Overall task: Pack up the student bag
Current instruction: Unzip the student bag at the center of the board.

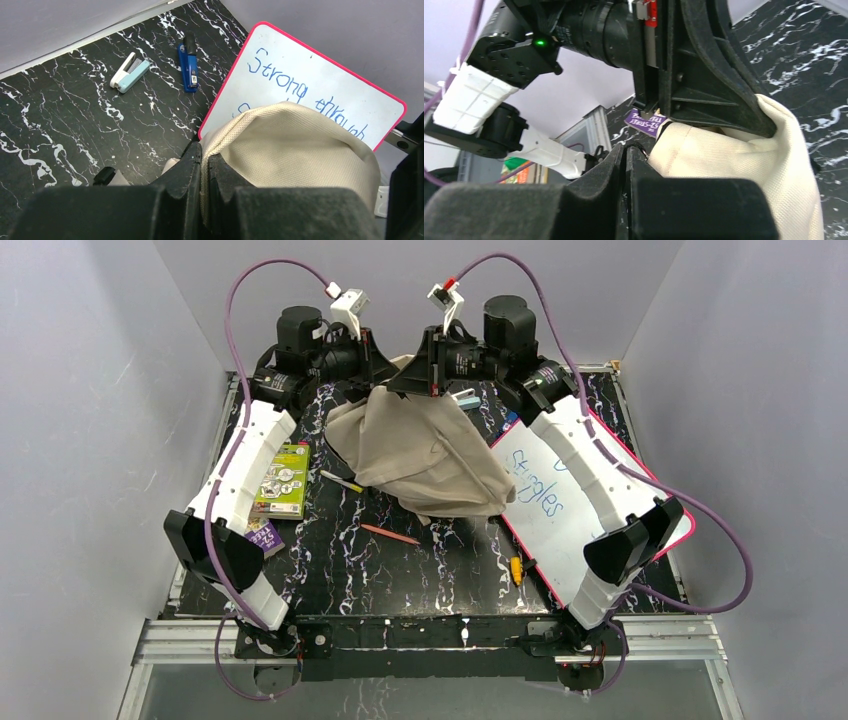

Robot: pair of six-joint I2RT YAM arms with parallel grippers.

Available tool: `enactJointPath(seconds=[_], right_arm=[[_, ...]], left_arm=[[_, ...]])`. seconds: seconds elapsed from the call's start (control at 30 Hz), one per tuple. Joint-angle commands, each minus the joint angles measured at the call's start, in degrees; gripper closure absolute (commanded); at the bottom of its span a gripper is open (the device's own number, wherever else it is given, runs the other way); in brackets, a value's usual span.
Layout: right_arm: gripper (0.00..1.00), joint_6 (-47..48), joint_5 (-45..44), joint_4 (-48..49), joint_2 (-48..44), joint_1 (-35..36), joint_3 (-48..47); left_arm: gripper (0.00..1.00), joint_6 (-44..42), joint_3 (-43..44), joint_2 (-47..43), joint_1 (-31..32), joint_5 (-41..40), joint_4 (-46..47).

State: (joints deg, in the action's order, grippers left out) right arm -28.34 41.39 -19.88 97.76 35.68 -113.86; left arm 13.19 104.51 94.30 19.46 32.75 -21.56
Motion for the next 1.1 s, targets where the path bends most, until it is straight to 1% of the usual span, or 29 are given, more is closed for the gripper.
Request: enactJointPath(seconds=[0.0, 0.1, 0.27, 0.4, 0.5, 0.57, 0.67, 0.73, 0.87, 1.0, 1.07], right_arm=[[0.81, 6.0, -7.0, -0.2, -4.5, 0.5, 0.0], [0.63, 10.8, -13.7, -2.6, -9.2, 0.5, 4.8], [0.38, 16.1, -20.5, -2.7, -19.1, 0.4, 14.1], [0.26, 20.8, -27.7, -0.9, -27.7, 0.4, 21.7], [0.17, 25.7, -34.4, 0.5, -33.4, 0.4, 27.5], [0.18, 29.7, -38.5, -0.3, -35.1, 0.5, 29.7], [0.23, 36.6, -40.4, -2.2, -34.9, 0.4, 30.6], [0.25, 41.2, -37.8, -2.5, -34.4, 0.4, 31.7], [0.21, 47.6, -31.9, -0.3, -34.5, 0.4, 33.8], [0.16, 50.2, -24.6, -2.4, -32.3, 0.4, 31.6], [0.15, 50.8, -22.3, -3.0, -31.3, 0.4, 30.7]], left_arm=[[1.00, -0.7, 1.4, -2.3, 0.6, -1.4, 1.0], [1.00, -1.6, -1.3, -4.6, 0.6, -0.7, 3.6], [1.00, -1.7, -5.6, -8.2, 0.6, 0.0, 7.7], [1.00, -1.9, -9.9, -10.6, 0.6, 1.8, 12.1], [1.00, -2.7, -15.0, -13.4, 0.6, 3.5, 17.9], [1.00, -3.5, -18.7, -15.8, 0.6, 5.2, 22.3], [1.00, -5.5, -22.9, -18.6, 0.6, 8.2, 27.4], [1.00, -7.1, -23.9, -19.8, 0.6, 10.3, 28.1], [1.00, -10.0, -24.3, -20.4, 0.6, 13.8, 26.8], [1.00, -10.1, -24.9, -20.2, 0.6, 16.2, 27.0], [1.00, -9.9, -25.1, -20.0, 0.6, 16.7, 27.4]])
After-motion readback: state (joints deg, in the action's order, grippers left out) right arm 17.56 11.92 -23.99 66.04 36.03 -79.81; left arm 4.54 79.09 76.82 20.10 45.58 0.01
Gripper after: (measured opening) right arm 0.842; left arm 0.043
